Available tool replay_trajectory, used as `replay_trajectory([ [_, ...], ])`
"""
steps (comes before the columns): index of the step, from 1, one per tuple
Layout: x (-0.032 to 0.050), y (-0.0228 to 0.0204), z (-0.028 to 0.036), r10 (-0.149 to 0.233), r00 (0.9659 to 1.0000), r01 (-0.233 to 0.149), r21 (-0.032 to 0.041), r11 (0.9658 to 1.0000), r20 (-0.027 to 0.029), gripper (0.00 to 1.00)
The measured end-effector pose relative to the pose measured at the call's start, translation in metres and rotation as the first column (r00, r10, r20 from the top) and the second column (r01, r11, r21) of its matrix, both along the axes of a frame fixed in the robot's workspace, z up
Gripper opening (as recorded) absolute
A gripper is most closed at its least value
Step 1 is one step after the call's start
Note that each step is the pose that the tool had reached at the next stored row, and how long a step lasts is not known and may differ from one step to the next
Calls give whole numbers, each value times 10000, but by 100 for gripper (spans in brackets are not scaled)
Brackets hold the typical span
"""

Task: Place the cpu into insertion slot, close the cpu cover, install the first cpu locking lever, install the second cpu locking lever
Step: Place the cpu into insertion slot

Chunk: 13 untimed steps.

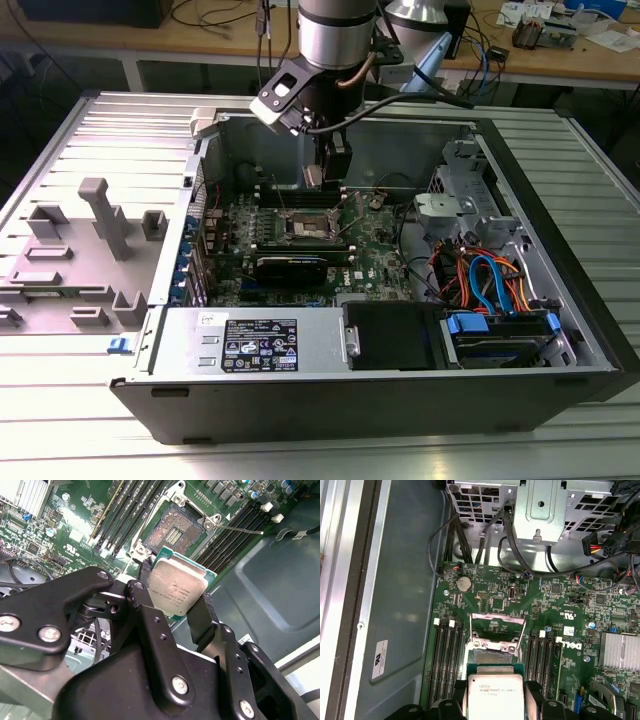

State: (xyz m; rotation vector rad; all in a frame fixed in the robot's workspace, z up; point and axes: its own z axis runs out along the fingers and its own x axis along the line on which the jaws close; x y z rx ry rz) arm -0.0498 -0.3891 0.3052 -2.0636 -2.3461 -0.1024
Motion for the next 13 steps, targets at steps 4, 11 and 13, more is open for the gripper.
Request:
replay_trajectory([
  [4,-1,0,-41,-2,10000,2,-1,10000,-1,54],
  [11,-27,-1,-418,-736,9973,736,-3,9973,-2,54],
  [13,-27,0,-422,-736,9973,736,0,9973,-1,54],
])
